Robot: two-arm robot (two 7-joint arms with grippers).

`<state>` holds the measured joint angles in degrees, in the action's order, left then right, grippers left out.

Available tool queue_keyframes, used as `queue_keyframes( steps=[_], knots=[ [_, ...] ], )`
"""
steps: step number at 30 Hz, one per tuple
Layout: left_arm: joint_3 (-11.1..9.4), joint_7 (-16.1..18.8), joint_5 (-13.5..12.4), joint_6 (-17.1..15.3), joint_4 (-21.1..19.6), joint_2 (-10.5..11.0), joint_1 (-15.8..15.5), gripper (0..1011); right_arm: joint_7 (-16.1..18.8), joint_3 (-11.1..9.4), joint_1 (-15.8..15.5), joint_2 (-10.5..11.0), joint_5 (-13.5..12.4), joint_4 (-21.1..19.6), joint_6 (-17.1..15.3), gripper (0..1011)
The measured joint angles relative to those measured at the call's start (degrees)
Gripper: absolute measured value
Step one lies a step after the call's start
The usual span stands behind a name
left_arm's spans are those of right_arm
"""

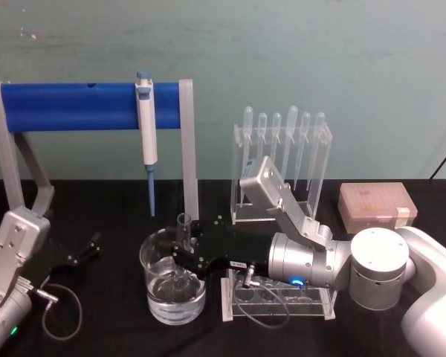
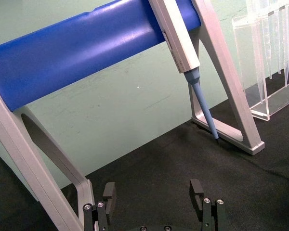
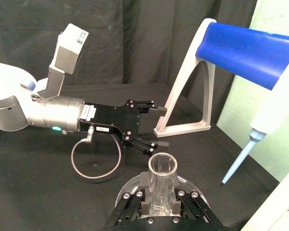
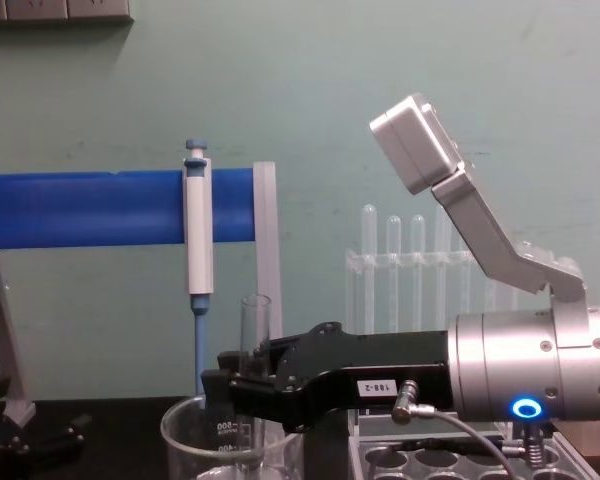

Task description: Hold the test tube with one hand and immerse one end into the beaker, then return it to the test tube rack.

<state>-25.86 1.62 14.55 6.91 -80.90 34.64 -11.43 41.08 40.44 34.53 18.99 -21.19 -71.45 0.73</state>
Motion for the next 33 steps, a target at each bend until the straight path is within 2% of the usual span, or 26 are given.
queue_keyframes(
  steps=[9, 15, 26, 33],
  knots=[
    [0.0, 0.0, 0.0, 0.0, 0.0, 0.0, 0.0, 1000, 0.3, -0.3, 0.4, 0.5, 0.1, -1.0, 0.3, 226],
    [0.0, 0.0, 0.0, 0.0, 0.0, 0.0, 0.0, 1000, 0.6, -1.0, 0.7, 1.1, -0.5, -2.4, -0.6, 226],
    [0.0, 0.0, 0.0, 0.0, 0.0, 0.0, 0.0, 1000, 1.5, -1.9, 2.6, 2.6, -3.3, -6.8, -4.5, 226],
    [0.0, 0.0, 0.0, 0.0, 0.0, 0.0, 0.0, 1000, 0.7, -2.8, 3.0, 5.2, -5.1, -11.8, -6.9, 226]
  ],
)
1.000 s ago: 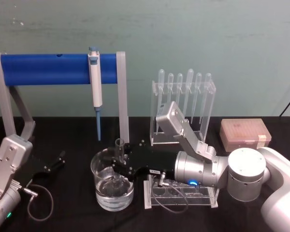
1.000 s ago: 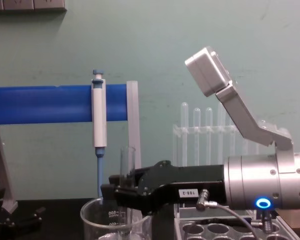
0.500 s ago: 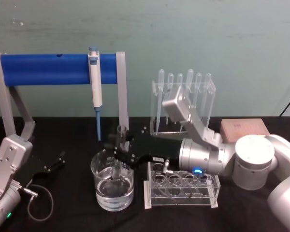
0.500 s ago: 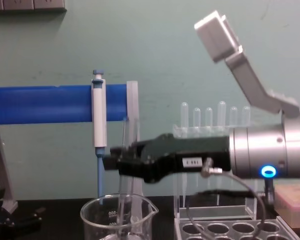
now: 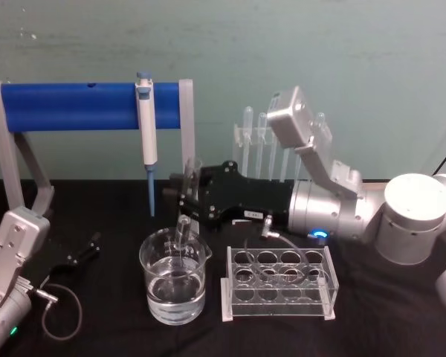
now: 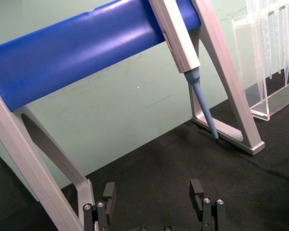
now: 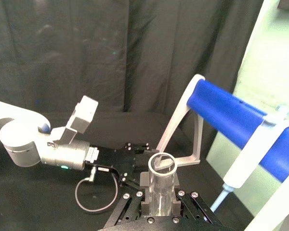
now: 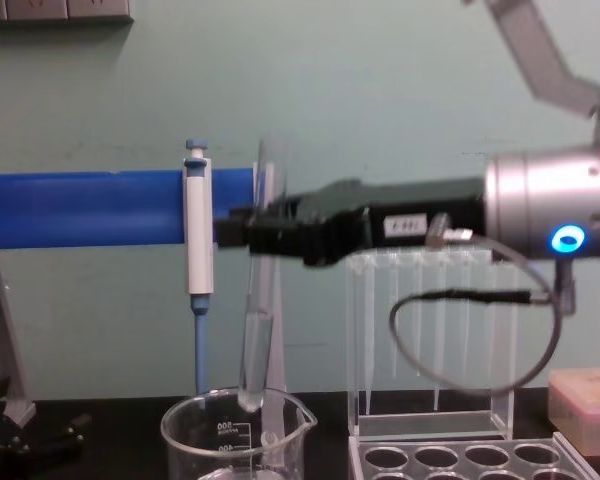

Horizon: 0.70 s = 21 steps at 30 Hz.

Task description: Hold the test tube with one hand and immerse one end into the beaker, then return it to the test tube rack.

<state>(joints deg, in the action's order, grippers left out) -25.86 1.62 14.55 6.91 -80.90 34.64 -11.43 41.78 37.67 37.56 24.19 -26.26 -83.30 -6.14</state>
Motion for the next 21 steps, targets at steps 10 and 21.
queue_keyframes(
  steps=[10, 21],
  knots=[
    [0.0, 0.0, 0.0, 0.0, 0.0, 0.0, 0.0, 1000, -1.6, -2.0, -1.2, 4.9, -2.5, -7.7, -1.9, 226],
    [0.0, 0.0, 0.0, 0.0, 0.0, 0.0, 0.0, 1000, -5.3, -6.6, -8.7, 14.3, -5.7, -15.6, -3.2, 226]
  ],
)
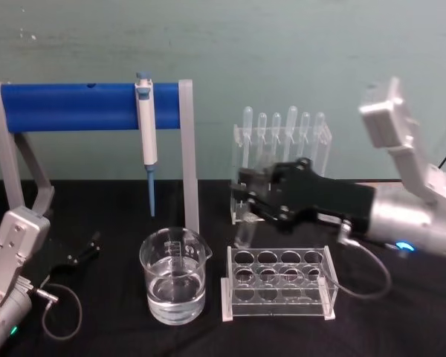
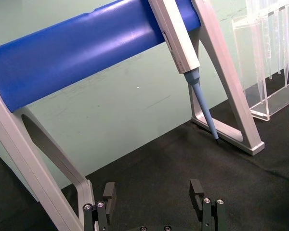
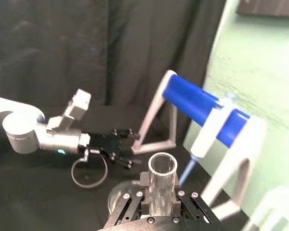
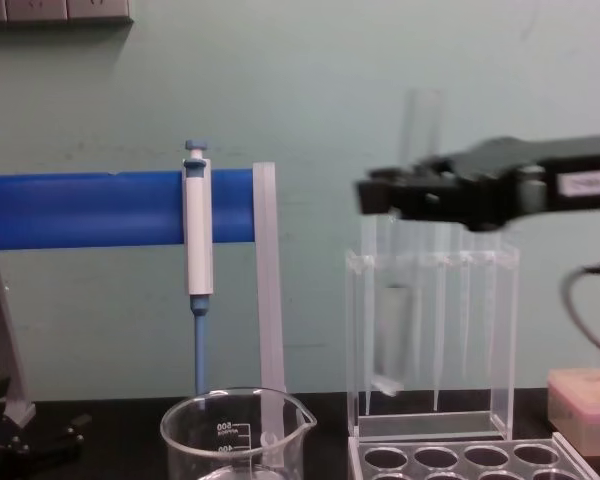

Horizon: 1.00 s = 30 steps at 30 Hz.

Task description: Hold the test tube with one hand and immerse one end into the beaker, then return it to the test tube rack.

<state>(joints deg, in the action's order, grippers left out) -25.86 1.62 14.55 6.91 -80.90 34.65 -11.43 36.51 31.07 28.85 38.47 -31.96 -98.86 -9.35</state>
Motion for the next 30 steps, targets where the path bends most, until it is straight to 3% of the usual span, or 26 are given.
queue_keyframes(
  steps=[5, 10, 19, 30],
  knots=[
    [0.0, 0.0, 0.0, 0.0, 0.0, 0.0, 0.0, 1000, -2.0, -2.9, -4.9, 3.6, -1.2, -2.0, 1.2, 226],
    [0.0, 0.0, 0.0, 0.0, 0.0, 0.0, 0.0, 1000, -2.6, -4.2, -7.5, 4.9, -1.5, -2.3, 1.8, 226],
    [0.0, 0.0, 0.0, 0.0, 0.0, 0.0, 0.0, 1000, -2.6, -4.5, -9.2, 4.5, -0.8, -1.6, 2.6, 226],
    [0.0, 0.0, 0.0, 0.0, 0.0, 0.0, 0.0, 1000, -2.2, -4.3, -8.9, 2.8, 0.8, 1.3, 3.9, 226]
  ],
)
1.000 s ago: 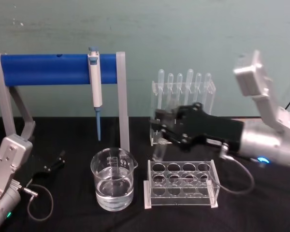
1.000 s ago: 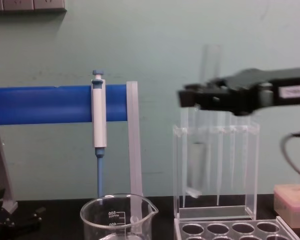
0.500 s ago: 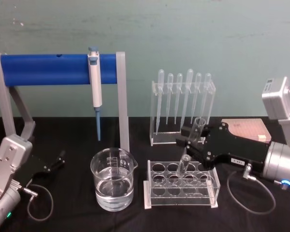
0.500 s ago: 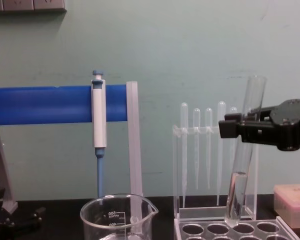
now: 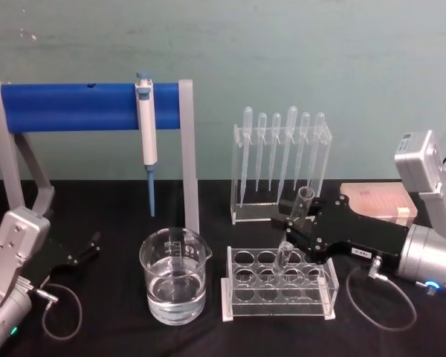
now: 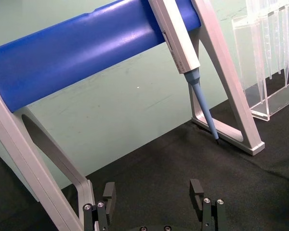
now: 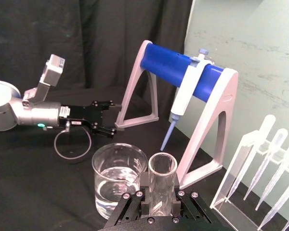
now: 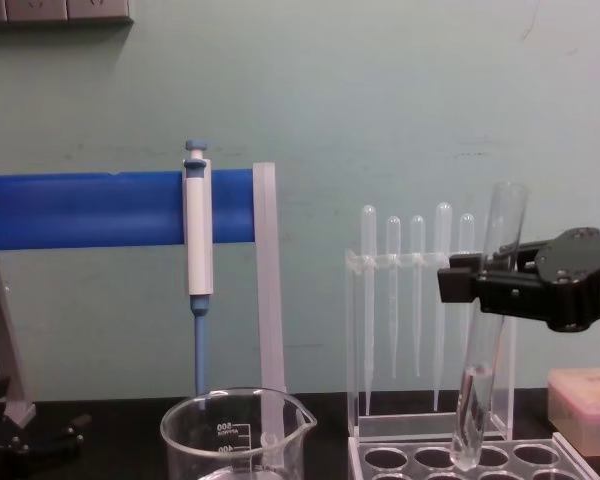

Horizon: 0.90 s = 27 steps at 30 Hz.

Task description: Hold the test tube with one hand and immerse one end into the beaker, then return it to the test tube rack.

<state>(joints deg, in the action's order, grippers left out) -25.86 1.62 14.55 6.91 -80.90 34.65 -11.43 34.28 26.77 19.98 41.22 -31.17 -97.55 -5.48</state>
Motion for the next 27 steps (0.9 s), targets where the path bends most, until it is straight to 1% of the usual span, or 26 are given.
queue_keyframes(
  steps=[3, 11, 27],
  knots=[
    [0.0, 0.0, 0.0, 0.0, 0.0, 0.0, 0.0, 1000, 0.2, 0.1, 0.2, -0.8, 0.4, 1.2, 0.4, 226],
    [0.0, 0.0, 0.0, 0.0, 0.0, 0.0, 0.0, 1000, 0.5, 0.5, 0.4, -2.0, 1.0, 2.5, 0.8, 226],
    [0.0, 0.0, 0.0, 0.0, 0.0, 0.0, 0.0, 1000, 0.9, 1.2, 1.0, -3.6, 2.3, 4.2, 1.0, 226]
  ],
)
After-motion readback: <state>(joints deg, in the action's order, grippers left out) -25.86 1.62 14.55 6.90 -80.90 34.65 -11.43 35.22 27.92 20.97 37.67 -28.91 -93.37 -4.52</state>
